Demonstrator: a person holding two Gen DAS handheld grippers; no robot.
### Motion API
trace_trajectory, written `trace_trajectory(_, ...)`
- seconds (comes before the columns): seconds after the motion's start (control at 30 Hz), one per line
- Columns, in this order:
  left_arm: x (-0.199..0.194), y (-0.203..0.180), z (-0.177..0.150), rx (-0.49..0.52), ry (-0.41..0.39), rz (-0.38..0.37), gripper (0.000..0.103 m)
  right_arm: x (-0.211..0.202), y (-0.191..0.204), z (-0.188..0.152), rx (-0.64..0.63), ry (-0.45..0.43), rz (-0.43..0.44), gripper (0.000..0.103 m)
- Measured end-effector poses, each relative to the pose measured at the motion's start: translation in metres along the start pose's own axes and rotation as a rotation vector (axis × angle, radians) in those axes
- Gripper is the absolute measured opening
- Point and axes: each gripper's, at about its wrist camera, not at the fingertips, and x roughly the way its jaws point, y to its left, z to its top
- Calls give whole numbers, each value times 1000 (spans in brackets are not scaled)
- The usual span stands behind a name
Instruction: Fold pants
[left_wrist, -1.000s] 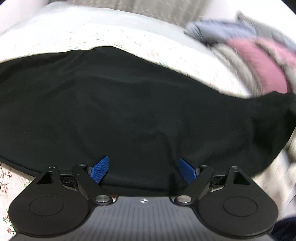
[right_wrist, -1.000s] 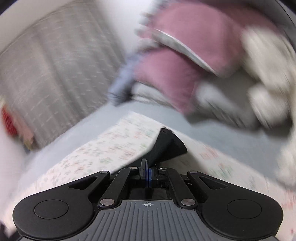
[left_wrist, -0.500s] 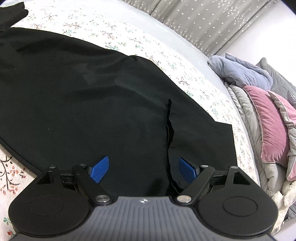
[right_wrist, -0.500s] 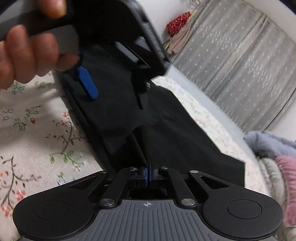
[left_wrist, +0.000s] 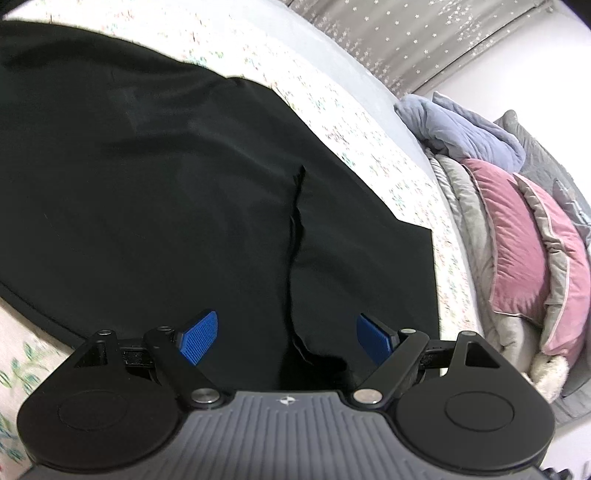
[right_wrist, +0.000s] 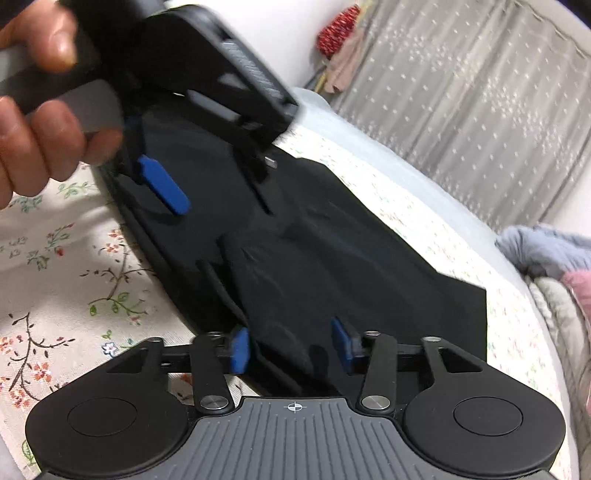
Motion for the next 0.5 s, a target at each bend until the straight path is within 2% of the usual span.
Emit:
trace_trajectory(0.03, 0, 1, -1, -14, 13, -16, 93, 2, 0, 1, 5, 2, 7, 5)
trace_trajectory(0.07, 0, 2, -1, -26, 26, -29, 93, 4, 1, 2, 9, -2, 3, 0)
trace_trajectory(0.3, 5, 8, -1, -125, 65, -112, 93, -6, 0, 9, 61, -87, -63, 0)
trace_trajectory(0.5, 11, 5, 8, -147, 51, -119, 93, -10, 13, 11, 21, -118, -91, 0)
